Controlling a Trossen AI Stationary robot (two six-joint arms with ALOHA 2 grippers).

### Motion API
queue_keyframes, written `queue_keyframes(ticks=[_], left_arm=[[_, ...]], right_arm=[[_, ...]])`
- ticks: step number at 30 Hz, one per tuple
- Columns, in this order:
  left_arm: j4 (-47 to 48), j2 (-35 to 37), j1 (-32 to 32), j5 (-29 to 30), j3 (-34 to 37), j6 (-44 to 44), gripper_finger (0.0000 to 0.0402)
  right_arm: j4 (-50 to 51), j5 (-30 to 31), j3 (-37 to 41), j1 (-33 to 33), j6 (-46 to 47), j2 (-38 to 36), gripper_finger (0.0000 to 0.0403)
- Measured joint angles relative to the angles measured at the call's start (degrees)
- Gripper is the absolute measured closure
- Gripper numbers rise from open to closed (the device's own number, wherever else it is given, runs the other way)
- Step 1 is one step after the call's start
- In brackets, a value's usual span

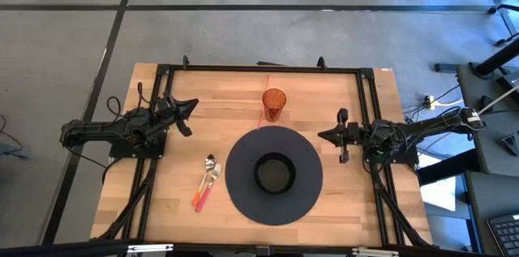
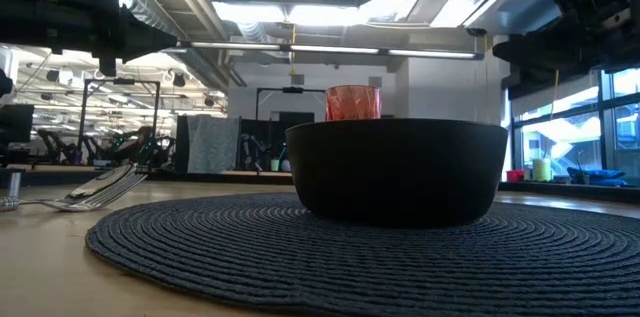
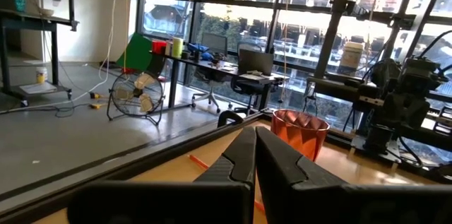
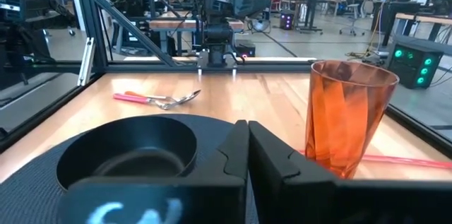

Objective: Pick & Place Utensil
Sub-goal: Put the orange cup to the right of the black bowl on the mat

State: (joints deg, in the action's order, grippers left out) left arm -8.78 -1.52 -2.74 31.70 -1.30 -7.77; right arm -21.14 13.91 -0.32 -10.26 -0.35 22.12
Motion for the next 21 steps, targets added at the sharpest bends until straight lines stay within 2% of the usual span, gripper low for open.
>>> queue_keyframes(ticks=[4,10,15,21], left_arm=[[-0.02,0.0,0.0,0.0,0.0,-0.02,0.0398],[-0.34,-0.02,0.0,0.31,0.0,-0.02,0.0398],[-0.37,-0.02,0.0,0.28,0.0,0.39,0.0398],[-0.27,-0.02,0.0,0.26,0.0,0.4,0.0398]], right_arm=[[-0.44,0.0,-0.04,0.0,2.99,1.71,0.0395],[-3.04,0.02,-2.18,0.02,2.81,7.47,0.0395],[-1.18,0.41,-12.55,0.02,-1.14,16.22,0.0395],[19.73,8.61,-32.31,0.02,-1.01,30.86,0.0387]])
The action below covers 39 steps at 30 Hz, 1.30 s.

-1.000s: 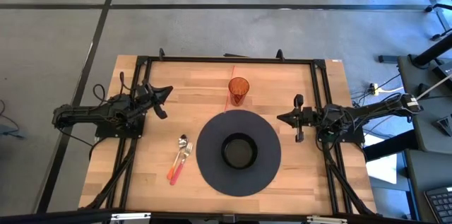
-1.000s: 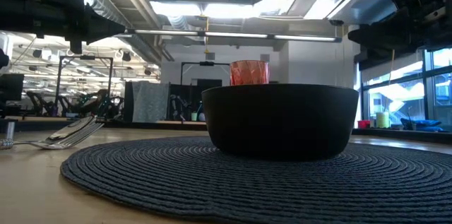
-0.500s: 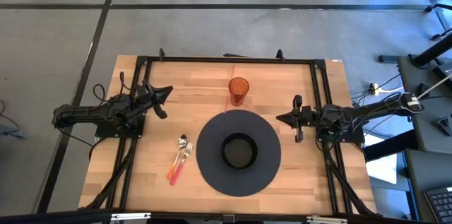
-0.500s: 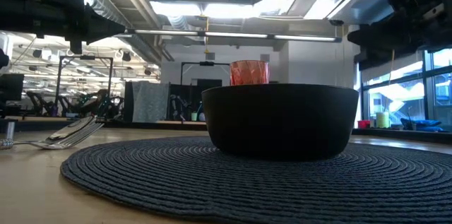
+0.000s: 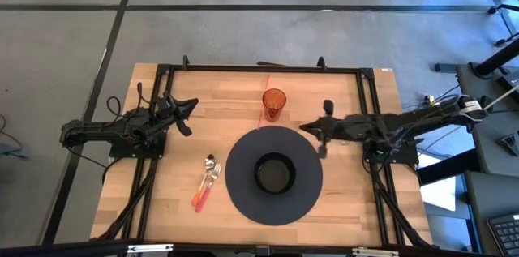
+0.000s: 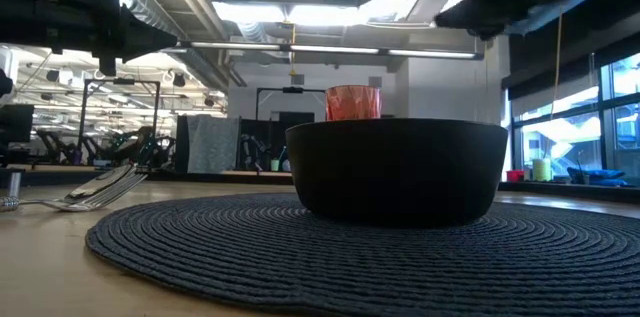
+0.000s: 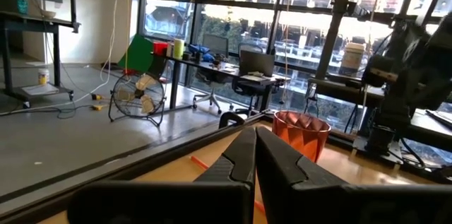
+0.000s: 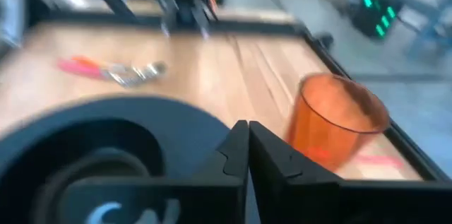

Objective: Pick & Place Utensil
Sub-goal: Put the orange cup to the right of the black bowl on the mat

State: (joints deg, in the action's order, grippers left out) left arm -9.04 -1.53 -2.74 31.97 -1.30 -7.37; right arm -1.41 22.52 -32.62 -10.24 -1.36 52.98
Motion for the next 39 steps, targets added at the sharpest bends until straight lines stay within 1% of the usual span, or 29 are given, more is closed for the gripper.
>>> queue_keyframes(ticks=[4,9,13,16,19,24,27,29,33,39], left_arm=[[0.61,-0.01,0.0,0.0,0.0,0.06,0.0398],[0.83,-0.01,0.0,-0.02,0.0,0.06,0.0398],[0.83,-0.01,0.0,-0.02,0.0,0.08,0.0398],[0.89,-0.01,0.0,-0.02,0.0,0.1,0.0398],[1.23,-0.01,0.0,-0.04,0.01,0.12,0.0398],[1.23,-0.01,0.0,-0.04,0.0,0.19,0.0398],[1.37,-0.01,0.0,-0.04,0.0,0.19,0.0398],[1.6,-0.01,0.0,-0.05,0.02,0.17,0.0398],[1.58,-0.01,0.0,-0.09,0.02,0.15,0.0398],[1.58,-0.01,0.0,-0.09,0.02,0.16,0.0398]], right_arm=[[13.49,0.85,-13.76,0.02,1.09,9.64,0.0363],[27.47,0.88,-30.97,0.69,2.29,20.17,0.0311],[45.92,0.98,-46.14,3.21,4.57,29.84,0.026],[56.63,0.87,-55.8,4.8,2.21,36.43,0.0223],[62.8,-1.75,-63.31,5.57,-2.71,41.1,0.0198],[64.17,-3.21,-69.76,5.6,-9.55,45.27,0.0189],[64.07,-3.22,-70.88,5.77,-11.89,45.73,0.0191],[64.45,-4.19,-70.88,6.67,-11.95,45.85,0.0192],[65.52,-8.88,-70.86,10.26,-8.97,46.66,0.0192],[67.74,-12.17,-70.86,14.64,-7.08,49.29,0.0192]])
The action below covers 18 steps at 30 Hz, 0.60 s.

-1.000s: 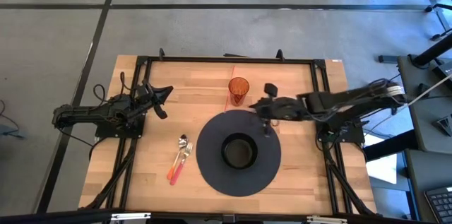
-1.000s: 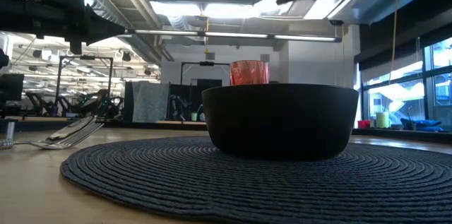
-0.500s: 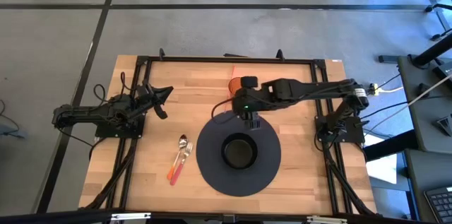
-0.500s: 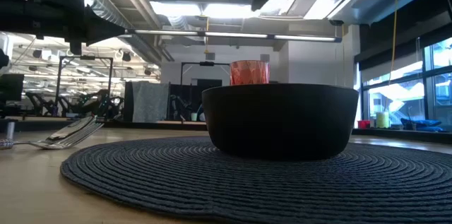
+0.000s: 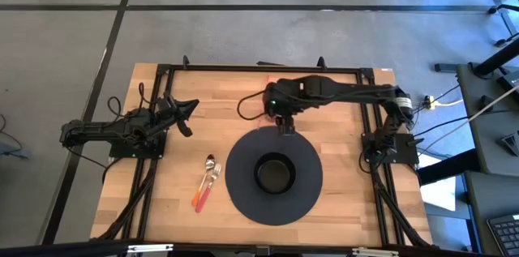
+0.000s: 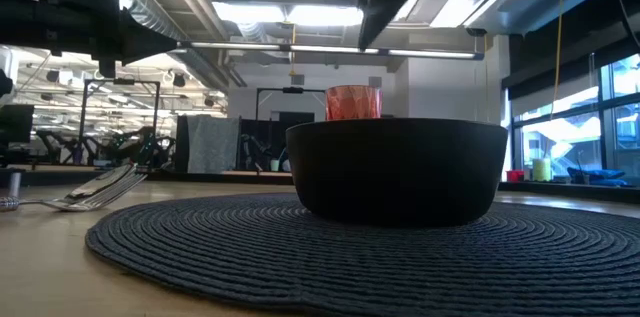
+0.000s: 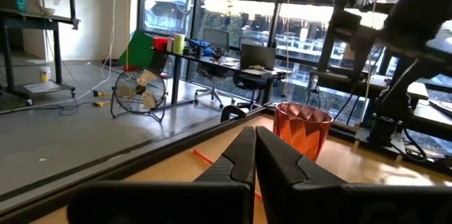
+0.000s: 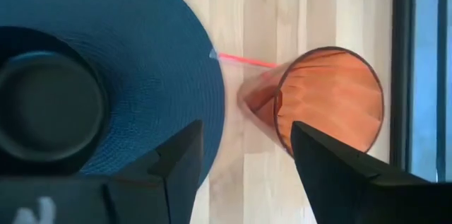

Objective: Pick & Place Utensil
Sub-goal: Put the orange cup to the right of the black bowl on the mat

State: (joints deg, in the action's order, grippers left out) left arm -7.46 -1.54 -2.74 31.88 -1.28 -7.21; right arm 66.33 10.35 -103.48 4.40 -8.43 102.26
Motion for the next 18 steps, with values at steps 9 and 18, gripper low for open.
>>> queue_keyframes(ticks=[9,18], left_arm=[[0.0,0.0,0.0,0.07,0.0,0.36,0.0398],[0.0,0.0,0.0,0.09,0.0,0.47,0.0398]], right_arm=[[-0.17,-0.96,0.04,2.51,0.29,3.35,0.0192],[-0.28,-0.94,0.07,4.85,0.64,6.52,0.0192]])
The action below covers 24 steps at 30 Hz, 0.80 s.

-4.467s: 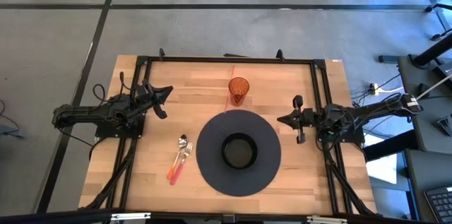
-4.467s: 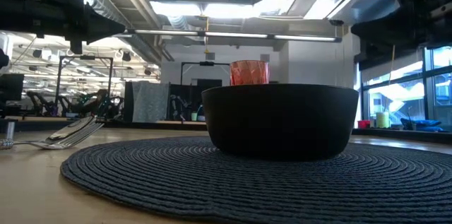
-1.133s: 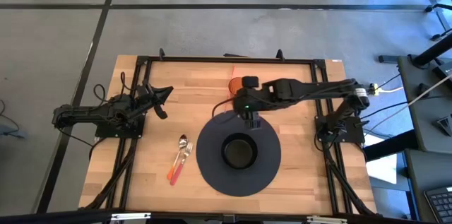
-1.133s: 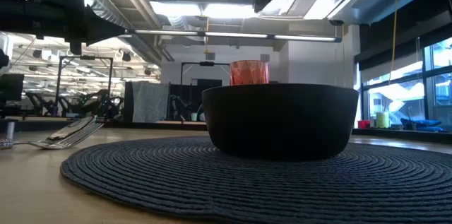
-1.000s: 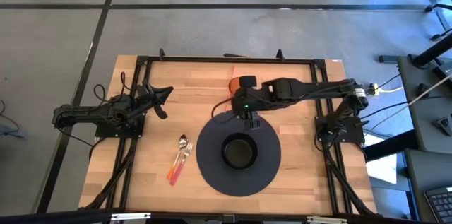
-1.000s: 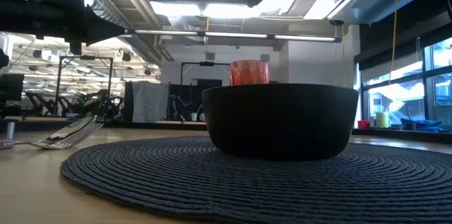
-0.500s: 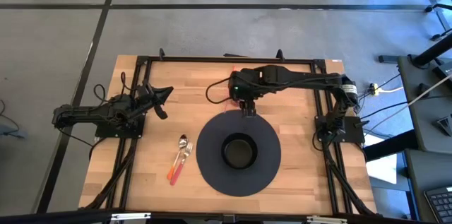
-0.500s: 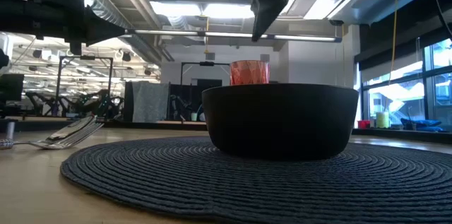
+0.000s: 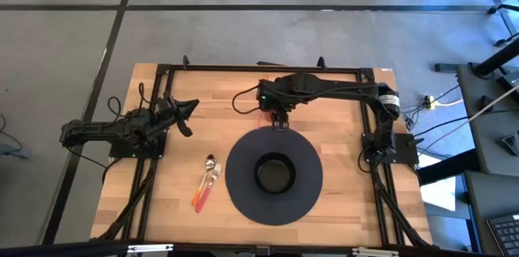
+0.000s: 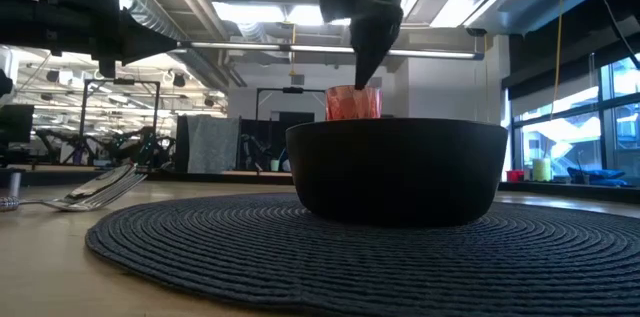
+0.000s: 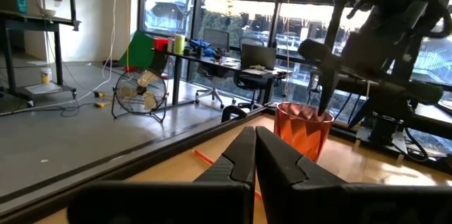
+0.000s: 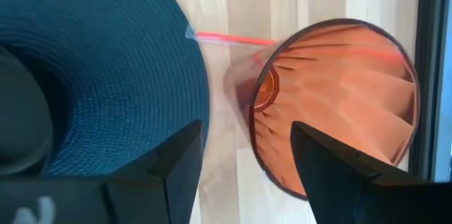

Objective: Pick & Place Utensil
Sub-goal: Put the orange cup to the right of the black bowl on the mat

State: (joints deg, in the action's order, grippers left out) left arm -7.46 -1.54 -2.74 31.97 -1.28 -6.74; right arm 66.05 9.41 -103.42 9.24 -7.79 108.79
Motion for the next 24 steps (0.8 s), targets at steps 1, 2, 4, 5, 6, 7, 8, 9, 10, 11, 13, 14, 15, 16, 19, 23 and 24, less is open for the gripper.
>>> queue_keyframes(ticks=[1,2,4,5,6,7,8,9,10,11,13,14,15,16,19,23,24], left_arm=[[0.0,0.0,0.0,0.02,0.0,0.0,0.0398],[0.0,0.0,0.0,0.02,0.0,0.0,0.0398],[0.0,0.0,0.0,0.04,0.0,0.0,0.0398],[0.0,0.0,0.0,0.04,0.0,0.0,0.0398],[0.0,0.0,0.0,0.04,0.0,0.0,0.0398],[0.0,0.0,0.0,0.04,0.0,0.01,0.0398],[0.0,0.0,0.0,0.04,0.0,0.02,0.0398],[0.0,0.0,0.0,0.04,0.0,0.0,0.0398],[0.0,0.0,0.0,0.04,0.0,0.0,0.0398],[0.0,0.0,0.0,0.04,0.0,0.01,0.0398],[0.0,0.0,0.0,0.06,0.0,0.02,0.0398],[0.0,0.0,0.0,0.04,0.0,0.02,0.0398],[0.0,0.0,0.0,0.07,0.0,0.0,0.0398],[0.0,0.0,0.0,0.07,0.0,0.0,0.0398],[0.0,0.0,0.0,0.08,0.0,0.02,0.0398],[0.0,0.0,0.0,0.09,0.0,0.02,0.0398],[0.0,0.0,0.0,0.09,0.0,0.01,0.0398]], right_arm=[[0.0,-0.03,0.0,0.28,0.19,0.3,0.0192],[0.08,-0.02,0.0,0.56,0.41,0.56,0.0192],[0.08,0.0,0.0,1.0,0.88,1.24,0.0192],[0.1,0.0,0.0,1.2,1.11,1.58,0.0192],[0.08,0.0,0.0,1.41,1.19,1.95,0.0192],[0.1,0.0,0.0,1.58,1.24,2.36,0.0192],[0.19,0.0,0.0,1.68,1.31,2.65,0.0192],[0.23,-0.02,0.0,1.77,1.33,3.0,0.0192],[0.19,-0.02,0.0,1.79,1.33,3.29,0.0192],[0.23,-0.02,0.0,1.81,1.31,3.42,0.0192],[0.2,0.0,0.04,1.91,1.19,3.44,0.0194],[0.04,-0.02,0.04,1.91,1.37,3.42,0.0197],[-0.04,-0.01,0.04,1.91,1.61,3.4,0.0201],[-0.02,-0.01,0.04,1.89,1.78,3.4,0.0209],[0.36,-0.02,0.04,1.89,1.79,3.4,0.0244],[0.36,-0.09,0.04,1.89,1.49,3.4,0.0313],[0.4,-0.08,0.04,1.89,1.37,3.4,0.0333]])
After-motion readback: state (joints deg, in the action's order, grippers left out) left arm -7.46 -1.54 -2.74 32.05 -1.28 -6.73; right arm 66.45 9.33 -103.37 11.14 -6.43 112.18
